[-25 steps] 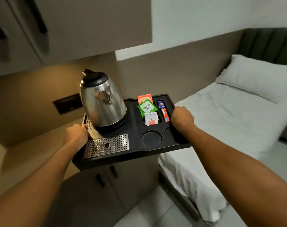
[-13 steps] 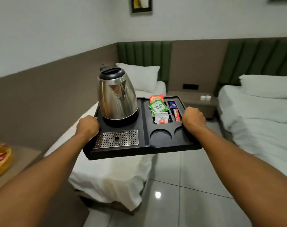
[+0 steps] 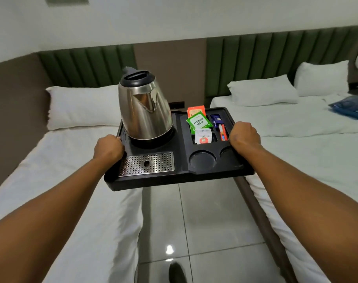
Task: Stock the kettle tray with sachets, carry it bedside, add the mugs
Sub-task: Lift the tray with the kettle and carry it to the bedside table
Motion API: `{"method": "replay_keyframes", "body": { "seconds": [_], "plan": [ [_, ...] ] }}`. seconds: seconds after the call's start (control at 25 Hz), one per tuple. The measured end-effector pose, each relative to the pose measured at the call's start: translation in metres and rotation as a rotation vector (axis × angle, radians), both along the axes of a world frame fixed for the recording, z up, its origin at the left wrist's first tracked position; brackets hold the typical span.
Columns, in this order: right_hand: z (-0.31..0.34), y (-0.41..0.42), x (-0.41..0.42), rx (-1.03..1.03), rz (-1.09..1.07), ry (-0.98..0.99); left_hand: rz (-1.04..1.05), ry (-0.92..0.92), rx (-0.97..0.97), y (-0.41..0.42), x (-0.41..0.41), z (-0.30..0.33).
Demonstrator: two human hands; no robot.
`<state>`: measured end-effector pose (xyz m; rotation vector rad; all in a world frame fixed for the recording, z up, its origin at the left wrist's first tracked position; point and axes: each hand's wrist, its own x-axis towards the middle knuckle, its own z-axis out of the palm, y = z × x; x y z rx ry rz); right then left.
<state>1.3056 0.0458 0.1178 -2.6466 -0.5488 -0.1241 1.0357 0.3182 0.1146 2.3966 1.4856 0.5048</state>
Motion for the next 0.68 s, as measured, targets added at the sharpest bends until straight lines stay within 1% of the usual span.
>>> {"method": "replay_keyframes", "body": {
  "seconds": [0.2, 0.4, 0.52, 0.68],
  "plan": [
    [-0.011, 0.129, 0.146, -0.004, -0.073, 0.020, -0.033, -0.024, -0.016, 0.137, 0.159, -0.010],
    [-0.044, 0.262, 0.286, -0.013, -0.042, 0.055, -0.027, -0.020, -0.027, 0.267, 0.299, -0.045],
    [-0.082, 0.364, 0.393, -0.001, -0.009, 0.084, -0.010, -0.025, -0.027, 0.360, 0.401, -0.078],
    [-0.143, 0.503, 0.538, 0.036, 0.024, 0.128, 0.011, 0.007, -0.031, 0.485, 0.545, -0.137]
  ]
}}
